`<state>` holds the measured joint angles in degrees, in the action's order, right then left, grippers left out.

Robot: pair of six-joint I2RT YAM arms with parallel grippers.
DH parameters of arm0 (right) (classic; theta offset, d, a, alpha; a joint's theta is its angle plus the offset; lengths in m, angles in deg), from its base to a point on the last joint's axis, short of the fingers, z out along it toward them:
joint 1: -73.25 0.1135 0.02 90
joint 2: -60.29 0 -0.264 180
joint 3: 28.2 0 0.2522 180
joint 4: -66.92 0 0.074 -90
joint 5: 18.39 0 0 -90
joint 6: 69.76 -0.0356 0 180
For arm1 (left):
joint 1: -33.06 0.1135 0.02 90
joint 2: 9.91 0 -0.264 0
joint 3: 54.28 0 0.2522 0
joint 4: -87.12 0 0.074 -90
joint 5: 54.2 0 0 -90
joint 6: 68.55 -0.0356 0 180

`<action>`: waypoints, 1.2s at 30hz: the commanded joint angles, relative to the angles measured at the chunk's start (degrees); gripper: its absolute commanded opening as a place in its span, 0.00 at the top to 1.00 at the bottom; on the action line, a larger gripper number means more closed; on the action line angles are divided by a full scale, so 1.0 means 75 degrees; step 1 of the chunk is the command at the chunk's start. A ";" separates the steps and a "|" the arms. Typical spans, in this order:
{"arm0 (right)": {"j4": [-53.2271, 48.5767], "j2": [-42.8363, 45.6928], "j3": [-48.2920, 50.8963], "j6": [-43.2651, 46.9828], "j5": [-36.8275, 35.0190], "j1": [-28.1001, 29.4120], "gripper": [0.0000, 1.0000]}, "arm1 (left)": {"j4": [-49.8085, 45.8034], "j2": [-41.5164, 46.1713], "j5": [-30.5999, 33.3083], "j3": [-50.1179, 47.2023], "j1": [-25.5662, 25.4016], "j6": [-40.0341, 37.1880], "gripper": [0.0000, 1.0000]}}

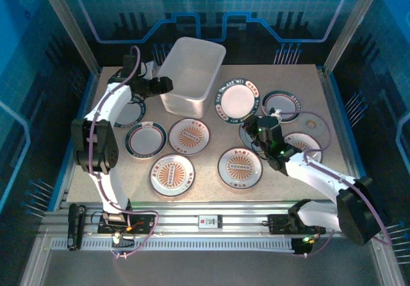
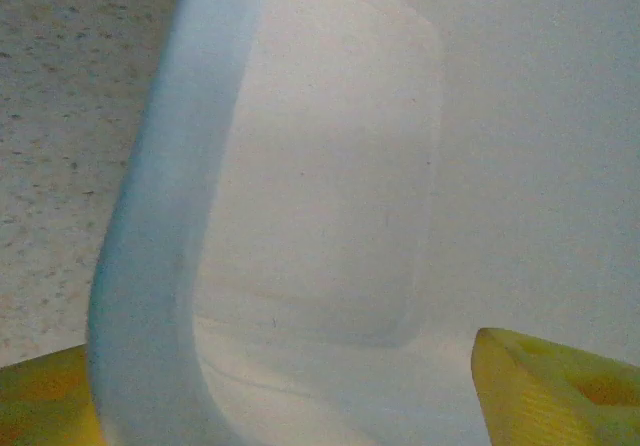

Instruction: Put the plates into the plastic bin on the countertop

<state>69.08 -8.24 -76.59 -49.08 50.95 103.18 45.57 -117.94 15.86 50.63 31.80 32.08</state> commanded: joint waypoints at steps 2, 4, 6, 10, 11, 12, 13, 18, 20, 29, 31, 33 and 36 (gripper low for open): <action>0.0433 0.0427 0.0126 0.0161 -0.0348 -0.0060 1.00 | 0.0307 0.0397 -0.0189 -0.0254 -0.0450 0.0064 0.23; 0.0443 0.0583 0.0258 0.0178 -0.0393 -0.0057 1.00 | 0.0298 0.0445 -0.0180 -0.0304 -0.0652 0.0049 0.23; 0.0410 0.0767 0.0403 0.0173 -0.0473 -0.0056 1.00 | 0.0273 0.0498 -0.0136 -0.0347 -0.0827 0.0068 0.22; 0.0127 0.1271 0.0604 0.0292 -0.0671 -0.0080 1.00 | 0.0245 0.0696 -0.0031 -0.0508 -0.1136 0.0089 0.21; 0.0030 0.1395 0.0638 0.0329 -0.0719 -0.0102 1.00 | 0.0260 0.0764 0.0021 -0.0556 -0.1183 0.0088 0.21; -0.0013 0.1542 0.0669 0.0378 -0.0768 -0.0121 1.00 | 0.0292 0.0833 0.0071 -0.0580 -0.1220 0.0069 0.20; -0.0014 0.1683 0.0715 0.0445 -0.0796 -0.0156 1.00 | 0.0295 0.0884 0.0150 -0.0589 -0.1227 0.0056 0.20; -0.0638 0.2359 0.0832 0.0637 -0.0883 -0.0383 1.00 | 0.0008 0.1116 0.0788 -0.0291 -0.1239 -0.0149 0.17; -0.0801 0.2563 0.0829 0.0696 -0.0879 -0.0463 1.00 | 0.0062 0.1277 0.1129 -0.0353 -0.1239 -0.0200 0.17; -0.1052 0.2793 0.0639 0.0952 -0.0402 -0.0893 1.00 | -0.0082 0.1153 0.1827 -0.0004 -0.1227 -0.0379 0.16; -0.1050 0.2735 0.0527 0.1021 -0.0257 -0.0938 1.00 | -0.0258 0.0811 0.1993 0.0425 -0.1184 -0.0393 0.16; -0.1000 0.2673 0.0429 0.1068 -0.0061 -0.0989 1.00 | -0.0705 0.0316 0.2021 0.1129 -0.1094 -0.0422 0.19; -0.0985 0.2572 0.0224 0.1159 0.0242 -0.1076 1.00 | -0.1198 -0.0355 0.1970 0.2063 -0.1005 -0.0442 0.21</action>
<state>59.51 11.13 -71.44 -42.15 50.45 96.08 41.83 -116.58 29.37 60.64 23.25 30.05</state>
